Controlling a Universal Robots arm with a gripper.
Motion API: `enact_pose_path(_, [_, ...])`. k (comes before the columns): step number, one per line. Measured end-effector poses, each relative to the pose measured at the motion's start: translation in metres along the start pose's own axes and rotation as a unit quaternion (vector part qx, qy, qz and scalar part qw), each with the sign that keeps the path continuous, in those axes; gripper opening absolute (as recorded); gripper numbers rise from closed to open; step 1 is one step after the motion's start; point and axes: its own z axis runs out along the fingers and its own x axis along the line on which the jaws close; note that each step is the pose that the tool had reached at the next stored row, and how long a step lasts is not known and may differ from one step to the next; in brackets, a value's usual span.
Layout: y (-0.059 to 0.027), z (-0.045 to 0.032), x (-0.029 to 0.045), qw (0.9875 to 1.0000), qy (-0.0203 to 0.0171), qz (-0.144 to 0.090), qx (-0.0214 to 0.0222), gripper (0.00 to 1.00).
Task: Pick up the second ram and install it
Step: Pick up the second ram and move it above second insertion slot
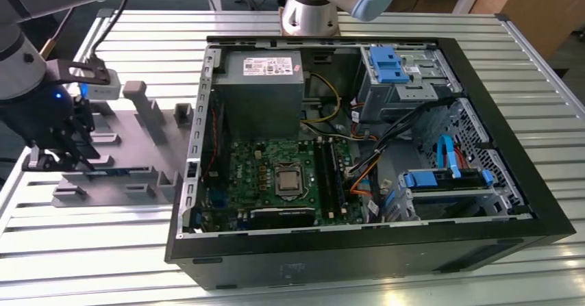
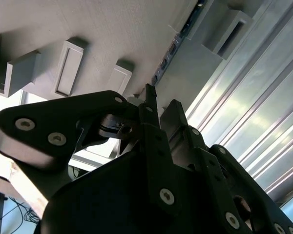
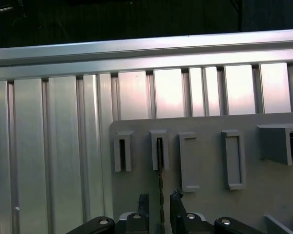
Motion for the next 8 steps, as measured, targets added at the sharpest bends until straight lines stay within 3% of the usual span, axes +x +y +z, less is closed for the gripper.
enact_pose_path(8, [-0.0001,0.0067,0.0000,1.0000,0.0000,0.000,0.0000,0.31])
